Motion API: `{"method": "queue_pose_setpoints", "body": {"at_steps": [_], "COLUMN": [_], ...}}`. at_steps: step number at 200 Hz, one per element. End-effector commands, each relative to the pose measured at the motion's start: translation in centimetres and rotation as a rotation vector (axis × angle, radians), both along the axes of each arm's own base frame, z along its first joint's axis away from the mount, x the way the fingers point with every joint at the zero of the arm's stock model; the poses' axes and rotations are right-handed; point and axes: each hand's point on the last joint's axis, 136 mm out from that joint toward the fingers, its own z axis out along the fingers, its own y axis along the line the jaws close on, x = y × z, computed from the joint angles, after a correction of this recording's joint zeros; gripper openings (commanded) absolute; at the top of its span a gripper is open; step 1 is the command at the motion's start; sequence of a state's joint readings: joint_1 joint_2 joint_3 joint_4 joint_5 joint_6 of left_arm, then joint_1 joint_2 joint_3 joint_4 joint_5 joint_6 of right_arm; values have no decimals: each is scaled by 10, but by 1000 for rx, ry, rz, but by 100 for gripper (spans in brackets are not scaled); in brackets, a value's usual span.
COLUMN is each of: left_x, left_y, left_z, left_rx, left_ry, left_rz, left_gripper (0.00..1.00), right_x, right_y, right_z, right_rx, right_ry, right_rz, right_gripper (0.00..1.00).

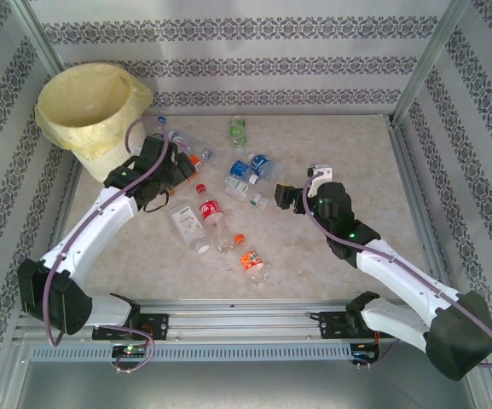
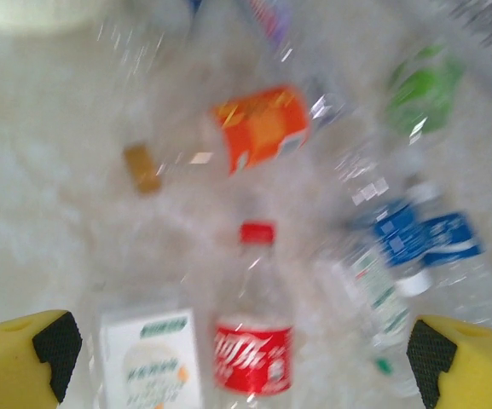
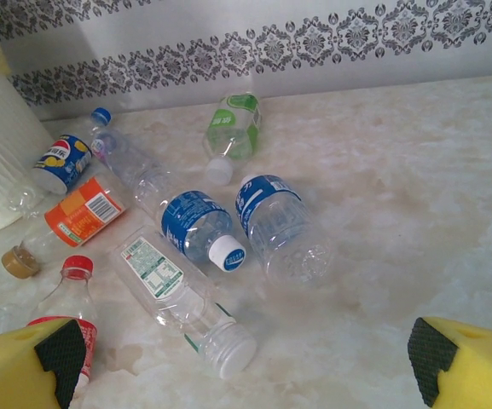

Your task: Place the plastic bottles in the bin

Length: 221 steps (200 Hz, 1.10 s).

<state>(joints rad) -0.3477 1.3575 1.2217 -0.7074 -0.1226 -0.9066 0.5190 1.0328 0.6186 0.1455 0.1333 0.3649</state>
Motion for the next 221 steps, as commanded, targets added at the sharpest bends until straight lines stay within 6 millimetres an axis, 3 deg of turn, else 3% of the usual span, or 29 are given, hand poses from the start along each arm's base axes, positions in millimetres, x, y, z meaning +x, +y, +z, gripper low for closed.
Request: {"method": "queue_pose_setpoints", "body": {"at_steps": [1, 14, 31, 59, 89, 119, 172, 221], "left_x": [-33, -37, -47, -44, -49, -52, -45, -55], "left_y": [-6, -22, -28, -37, -20, -15, -23, -5], "left_z": [-42, -61, -82, -101, -118, -135, -162, -169], "left_rx": [-31, -72, -50, -46, 58, 92, 74, 131], "left_ry": [190, 261, 386, 425, 500, 547, 565, 574], "left_rz": [10, -83, -125, -151, -98, -89, -107, -83], "left_gripper": [100, 100, 100, 100, 100, 100, 100, 100], "right_x": [2, 3, 2, 2, -2, -6, -7, -7], "right_y": [2, 3, 6, 7, 5, 0, -1, 2], "right_z": [-2, -4, -3, -2, -2, -2, -2, -2], "right_rx": [18, 14, 5, -2, -2, -11, -9, -9], "right_ry": [-9, -6, -9, -9, -5, -14, -10, -6], "right_rz": [4, 11, 31, 44, 41, 28, 30, 41], "right_gripper": [98, 98, 98, 98, 98, 98, 98, 98]}}
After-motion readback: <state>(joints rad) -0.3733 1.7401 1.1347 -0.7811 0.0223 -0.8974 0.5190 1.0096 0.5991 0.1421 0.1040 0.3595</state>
